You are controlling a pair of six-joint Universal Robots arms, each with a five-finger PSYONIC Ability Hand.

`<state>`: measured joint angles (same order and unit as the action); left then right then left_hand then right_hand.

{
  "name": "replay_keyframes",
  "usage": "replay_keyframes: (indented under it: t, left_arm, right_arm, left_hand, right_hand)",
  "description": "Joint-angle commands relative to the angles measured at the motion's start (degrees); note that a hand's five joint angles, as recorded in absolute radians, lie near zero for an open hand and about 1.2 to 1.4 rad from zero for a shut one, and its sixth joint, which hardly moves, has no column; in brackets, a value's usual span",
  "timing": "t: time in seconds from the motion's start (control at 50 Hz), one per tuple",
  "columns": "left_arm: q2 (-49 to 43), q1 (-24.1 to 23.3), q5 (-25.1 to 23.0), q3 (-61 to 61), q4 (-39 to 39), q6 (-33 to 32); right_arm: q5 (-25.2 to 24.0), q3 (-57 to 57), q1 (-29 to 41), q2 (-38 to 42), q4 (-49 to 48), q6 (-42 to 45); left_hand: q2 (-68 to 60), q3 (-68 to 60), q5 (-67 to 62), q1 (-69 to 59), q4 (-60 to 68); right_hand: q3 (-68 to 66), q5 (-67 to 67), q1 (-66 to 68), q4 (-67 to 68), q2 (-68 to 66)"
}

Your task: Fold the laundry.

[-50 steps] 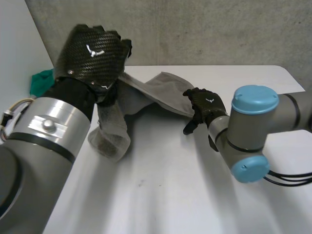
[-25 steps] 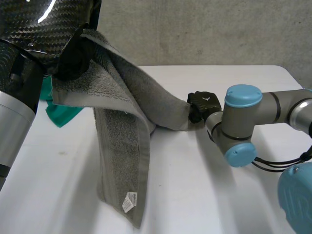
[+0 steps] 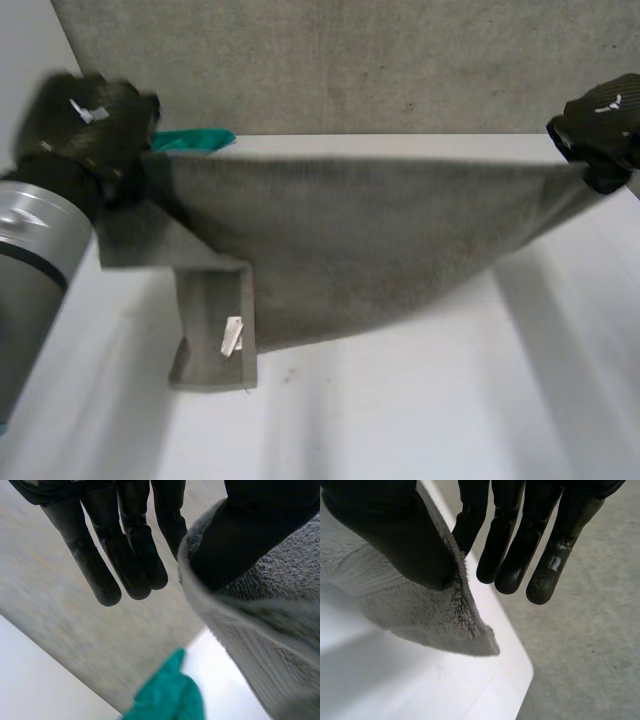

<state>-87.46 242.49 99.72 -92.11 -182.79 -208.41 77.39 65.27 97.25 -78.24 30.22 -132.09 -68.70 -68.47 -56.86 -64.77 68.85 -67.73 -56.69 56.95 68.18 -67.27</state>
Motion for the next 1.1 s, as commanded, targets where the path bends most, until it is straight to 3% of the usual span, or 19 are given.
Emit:
replay_keyframes:
  t: [0.02, 0.12, 0.2, 0.3, 0.44, 0.62, 0.72, 0.88, 1.02, 1.1]
  left_arm:
    - [-12.6, 0.5, -2.4, 2.5, 2.2, -0.2]
    - [-20.1, 1.8, -2.7, 6.9, 2.0, -0.5]
    - [-27.2, 3.1, -2.7, 12.1, 1.9, -0.7]
    - [-35.2, 4.9, -3.5, 18.6, 0.2, -0.8]
    - [-39.8, 5.8, -5.3, 27.0, -14.8, -4.8]
    - [-34.1, 5.6, -5.0, 36.8, -34.7, -5.6]
    - [-29.0, 5.5, -5.1, 37.4, -38.8, -1.8]
    - [-23.8, 6.3, -6.3, 28.5, -36.3, 1.3]
    - [-22.3, 6.7, -9.0, 13.3, -31.4, 1.4]
    - [-22.6, 6.6, -9.1, 5.1, -27.8, 0.8]
  right_arm:
    - [-0.4, 4.6, 0.8, -6.6, 10.2, 8.4]
    - [-0.2, 7.3, 1.0, -3.1, 10.1, 10.8]
    - [0.6, 4.8, 2.0, 8.3, 10.0, 10.4]
    - [2.1, -7.6, 5.4, 20.3, 7.1, 2.7]
    - [6.7, -27.6, 6.7, 30.0, -3.9, -6.1]
    - [9.8, -45.0, 10.9, 30.8, -28.8, -12.7]
    - [11.3, -44.0, 11.4, 26.7, -38.5, -12.8]
    - [9.8, -34.4, 11.1, 22.4, -38.3, -13.4]
    - [6.8, -13.4, 10.4, 17.1, -38.4, -12.6]
    - [2.8, -0.6, 10.2, 14.5, -36.9, -11.2]
  left_hand:
    - [-11.3, -11.5, -13.1, -15.2, 11.2]
    - [-11.3, -11.5, -13.1, -15.2, 11.2]
    - [-11.3, -11.5, -13.1, -15.2, 11.2]
    - [-11.3, -11.5, -13.1, -15.2, 11.2]
    - [-11.3, -11.5, -13.1, -15.2, 11.2]
    - [-11.3, -11.5, -13.1, -15.2, 11.2]
    - [-11.3, -11.5, -13.1, -15.2, 11.2]
    - [-11.3, -11.5, -13.1, -15.2, 11.2]
    - [-11.3, -11.5, -13.1, -15.2, 11.2]
    - [-11.3, -11.5, -13.1, -15.2, 11.2]
  right_hand:
    - [-12.3, -13.3, 23.1, 11.8, -12.7]
    - [-12.3, -13.3, 23.1, 11.8, -12.7]
    - [-12.3, -13.3, 23.1, 11.8, -12.7]
    - [-12.3, -13.3, 23.1, 11.8, -12.7]
    - [-12.3, -13.3, 23.1, 11.8, -12.7]
    - [-12.3, -13.3, 23.1, 11.8, -12.7]
    - [-12.3, -13.3, 23.1, 11.8, -12.7]
    - [-12.3, -13.3, 23.1, 11.8, -12.7]
    - [-12.3, -13.3, 23.1, 11.8, -12.7]
    - [-12.3, -13.3, 23.1, 11.8, -12.7]
